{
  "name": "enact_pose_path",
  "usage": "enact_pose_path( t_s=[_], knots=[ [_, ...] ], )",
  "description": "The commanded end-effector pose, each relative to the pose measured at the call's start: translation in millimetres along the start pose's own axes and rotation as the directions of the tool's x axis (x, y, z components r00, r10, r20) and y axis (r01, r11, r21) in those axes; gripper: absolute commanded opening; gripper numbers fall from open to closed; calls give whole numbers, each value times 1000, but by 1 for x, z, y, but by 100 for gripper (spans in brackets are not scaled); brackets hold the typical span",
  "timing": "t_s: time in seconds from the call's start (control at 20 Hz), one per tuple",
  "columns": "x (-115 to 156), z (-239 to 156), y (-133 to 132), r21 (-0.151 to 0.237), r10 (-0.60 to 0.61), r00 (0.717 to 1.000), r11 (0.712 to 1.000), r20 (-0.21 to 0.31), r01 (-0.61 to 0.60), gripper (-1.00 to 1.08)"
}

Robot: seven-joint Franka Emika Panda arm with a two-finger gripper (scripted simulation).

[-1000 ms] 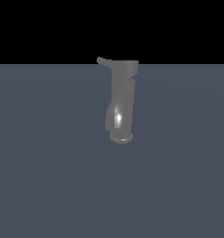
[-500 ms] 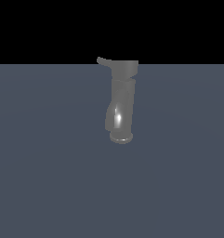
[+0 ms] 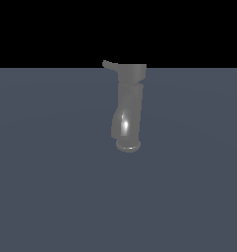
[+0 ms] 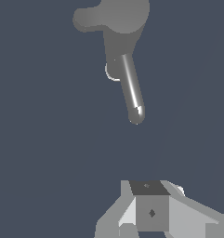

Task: Turn on the faucet by rotating a designated handle.

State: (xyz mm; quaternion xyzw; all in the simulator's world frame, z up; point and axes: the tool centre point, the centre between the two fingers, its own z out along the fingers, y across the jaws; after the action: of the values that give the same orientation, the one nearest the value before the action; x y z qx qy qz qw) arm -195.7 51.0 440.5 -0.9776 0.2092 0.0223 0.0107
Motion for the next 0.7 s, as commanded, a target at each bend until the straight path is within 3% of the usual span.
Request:
enact_pose_path(
  t_s=[0.0,0.3,0.65],
  knots=[
    [7,6,-11,2,58,998,998,-2,-58,-100],
    [27,21,-34,7,194,981,981,-5,-194,-100],
    [55,39,-58,12,349,937,937,-8,-349,-100]
  ],
)
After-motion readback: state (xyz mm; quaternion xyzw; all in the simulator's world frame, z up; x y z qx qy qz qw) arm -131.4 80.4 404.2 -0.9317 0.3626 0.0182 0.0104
